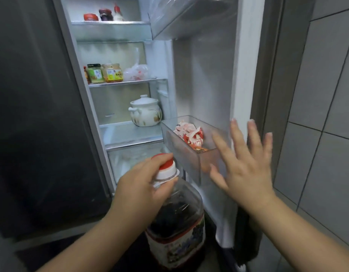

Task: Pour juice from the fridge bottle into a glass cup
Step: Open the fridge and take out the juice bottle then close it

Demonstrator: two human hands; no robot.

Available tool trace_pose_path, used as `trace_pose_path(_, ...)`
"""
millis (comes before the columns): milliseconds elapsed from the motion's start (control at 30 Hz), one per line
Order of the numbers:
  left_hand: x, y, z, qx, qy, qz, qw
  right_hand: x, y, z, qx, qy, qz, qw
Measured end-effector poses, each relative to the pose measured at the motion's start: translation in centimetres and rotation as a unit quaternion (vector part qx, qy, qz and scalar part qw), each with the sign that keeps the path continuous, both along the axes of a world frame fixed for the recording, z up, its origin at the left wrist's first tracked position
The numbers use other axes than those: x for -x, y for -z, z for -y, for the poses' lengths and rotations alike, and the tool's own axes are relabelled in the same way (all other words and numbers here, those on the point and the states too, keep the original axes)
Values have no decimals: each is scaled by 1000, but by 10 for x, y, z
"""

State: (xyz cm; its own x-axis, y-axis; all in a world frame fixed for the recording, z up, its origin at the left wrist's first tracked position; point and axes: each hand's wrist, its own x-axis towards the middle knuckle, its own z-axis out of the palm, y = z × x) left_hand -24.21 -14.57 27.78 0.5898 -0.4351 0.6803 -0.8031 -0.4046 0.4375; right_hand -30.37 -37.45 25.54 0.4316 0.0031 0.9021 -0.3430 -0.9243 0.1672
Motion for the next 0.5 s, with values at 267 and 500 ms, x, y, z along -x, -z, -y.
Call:
trace_pose_path(267, -29, -8, -74, -14, 29, -49, 998, -39, 4, -64, -86, 60, -3, 995)
trace_pose_path(500, -59, -6, -121, 4, 65, -75, 995, -50, 8, -119, -76, 14, 29, 997)
